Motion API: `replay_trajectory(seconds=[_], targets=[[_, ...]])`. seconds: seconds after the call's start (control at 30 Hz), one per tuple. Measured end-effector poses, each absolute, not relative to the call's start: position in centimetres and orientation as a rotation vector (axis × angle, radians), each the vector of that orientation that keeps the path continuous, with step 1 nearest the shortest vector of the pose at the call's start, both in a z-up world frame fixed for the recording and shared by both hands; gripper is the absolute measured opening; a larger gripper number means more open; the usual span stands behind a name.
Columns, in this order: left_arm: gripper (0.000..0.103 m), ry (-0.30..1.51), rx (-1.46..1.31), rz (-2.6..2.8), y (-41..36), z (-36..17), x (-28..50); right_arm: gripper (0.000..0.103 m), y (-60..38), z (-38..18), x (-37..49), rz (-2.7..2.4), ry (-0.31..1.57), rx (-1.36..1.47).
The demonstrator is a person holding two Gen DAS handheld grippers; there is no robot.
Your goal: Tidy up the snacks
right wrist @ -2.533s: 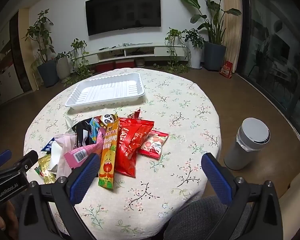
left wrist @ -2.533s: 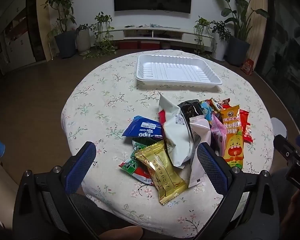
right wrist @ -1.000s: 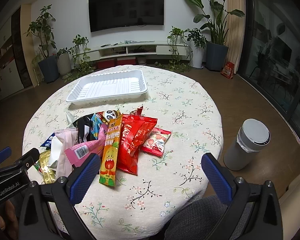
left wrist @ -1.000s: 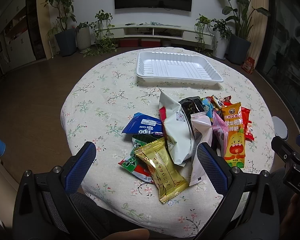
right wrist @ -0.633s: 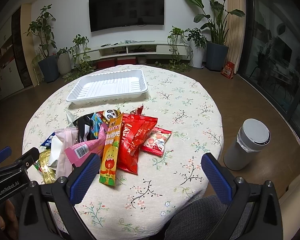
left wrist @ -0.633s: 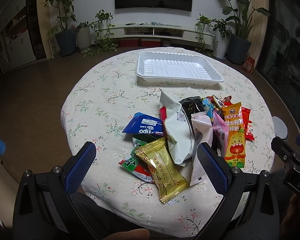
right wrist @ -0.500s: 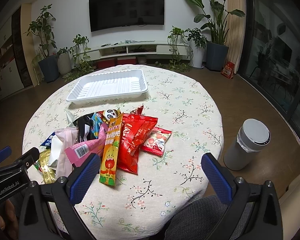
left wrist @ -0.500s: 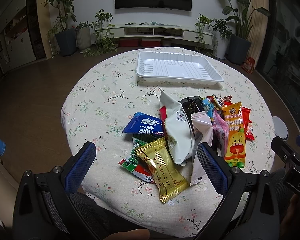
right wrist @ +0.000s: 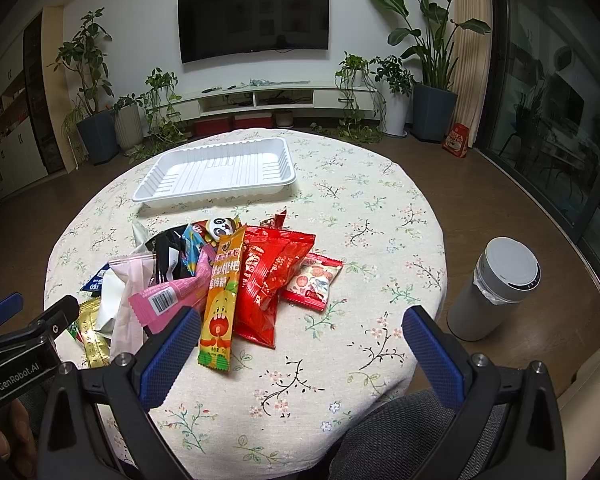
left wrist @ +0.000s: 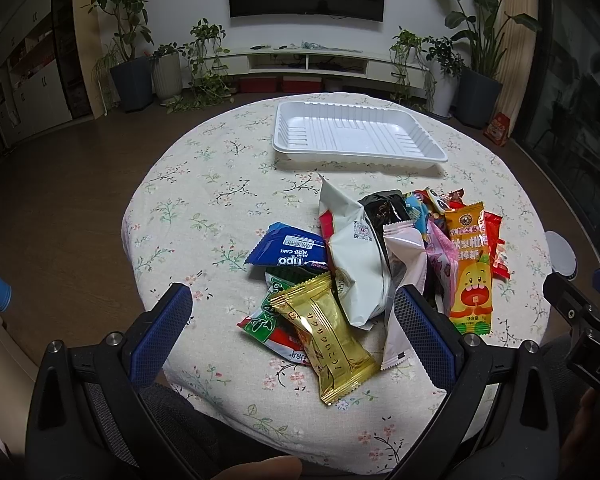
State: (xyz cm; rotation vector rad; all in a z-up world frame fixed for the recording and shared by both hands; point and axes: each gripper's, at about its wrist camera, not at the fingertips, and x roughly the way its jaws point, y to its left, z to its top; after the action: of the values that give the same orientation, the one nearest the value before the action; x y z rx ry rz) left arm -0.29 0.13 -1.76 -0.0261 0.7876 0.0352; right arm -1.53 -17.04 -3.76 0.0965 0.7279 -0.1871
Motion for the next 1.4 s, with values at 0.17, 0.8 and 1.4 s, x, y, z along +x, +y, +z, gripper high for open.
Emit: replay_trajectory(seconds=[0.17,0.8,1.4], targets=[[0.102,0.792,-0.028,0.03,0.2,-2.0,-0.3,0.103,-17.1,-3.8,-1.5,-0.188,0.727,0.097],[0.102,0.992,-0.238,-0.069,7.2,-6.7,0.8,0.103,-19.3,-5.0,-0.8,-0.123,0.734,0.147],[0.087,0.952,-0.179,-0.188,1.7,-6.7,2.2,0.071,-21.3,-6.3,3.2,0.071,0.832,0.324]])
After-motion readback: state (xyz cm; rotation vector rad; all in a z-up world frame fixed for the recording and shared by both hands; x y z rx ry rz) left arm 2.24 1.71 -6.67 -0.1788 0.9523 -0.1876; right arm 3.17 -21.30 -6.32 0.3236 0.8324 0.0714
